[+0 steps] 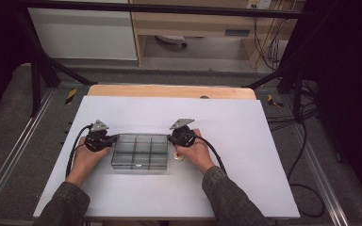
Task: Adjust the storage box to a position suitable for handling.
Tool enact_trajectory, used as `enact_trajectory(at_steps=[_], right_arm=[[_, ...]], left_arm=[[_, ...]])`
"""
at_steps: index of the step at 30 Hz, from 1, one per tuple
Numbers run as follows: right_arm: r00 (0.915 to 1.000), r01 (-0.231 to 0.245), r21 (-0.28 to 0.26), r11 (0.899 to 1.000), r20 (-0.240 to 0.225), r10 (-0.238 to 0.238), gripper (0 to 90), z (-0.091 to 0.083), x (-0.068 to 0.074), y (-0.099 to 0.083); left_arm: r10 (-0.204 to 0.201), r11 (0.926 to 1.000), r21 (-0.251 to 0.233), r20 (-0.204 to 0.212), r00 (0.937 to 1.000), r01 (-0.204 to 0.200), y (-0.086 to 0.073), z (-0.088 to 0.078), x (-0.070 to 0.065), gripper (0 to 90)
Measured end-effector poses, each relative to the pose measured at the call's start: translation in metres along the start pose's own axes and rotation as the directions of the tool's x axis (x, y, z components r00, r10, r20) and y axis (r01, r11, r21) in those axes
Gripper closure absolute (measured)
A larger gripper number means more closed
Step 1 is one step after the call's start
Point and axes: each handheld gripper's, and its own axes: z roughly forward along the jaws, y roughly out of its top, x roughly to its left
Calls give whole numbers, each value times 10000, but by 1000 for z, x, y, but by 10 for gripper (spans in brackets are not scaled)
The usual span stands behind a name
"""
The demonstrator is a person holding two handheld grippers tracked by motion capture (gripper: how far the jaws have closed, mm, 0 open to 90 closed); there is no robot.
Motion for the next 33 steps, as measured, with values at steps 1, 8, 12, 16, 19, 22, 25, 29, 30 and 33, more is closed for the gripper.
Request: enact_trajectory(at_steps=[1,8,12,16,19,22,25,29,30,33], right_arm=[[10000,32,-9,10000,-30,-32,900,-1,1,-1],[9998,44,-38,10000,-188,-45,900,-8,11,-8],[9996,151,-66,9999,-246,-152,900,-12,15,-12],[9996,157,-67,9999,-255,-158,900,-15,19,-14],[9998,81,-116,9999,-182,-83,900,-20,24,-19],[9997,-18,-179,9998,-240,14,900,-23,28,-22],[9996,87,-147,9999,-249,-91,900,-27,34,-25],[9996,99,-163,9998,-249,-103,900,-31,38,-28],[9996,129,-148,9998,-269,-133,900,-34,42,-31],[9993,133,-176,9998,-354,-139,900,-37,45,-34]], left_arm=[[-2,10000,-2,5,10000,2,-1,-1,-1,900],[63,10000,34,26,10000,-63,-9,-8,-9,900],[83,9999,85,39,10000,-83,-12,-13,-14,900],[41,9999,107,34,10000,-42,-14,-16,-19,900],[-115,9999,89,-107,9999,116,-20,-22,-27,900],[-56,9999,159,-196,9998,59,-24,-27,-33,900],[-93,9998,201,-132,9999,96,-27,-32,-38,900],[-55,9996,270,-48,10000,56,-29,-35,-41,900],[-81,9996,285,7,10000,81,-31,-36,-43,900],[-136,9994,310,80,9999,133,-34,-40,-47,900]])
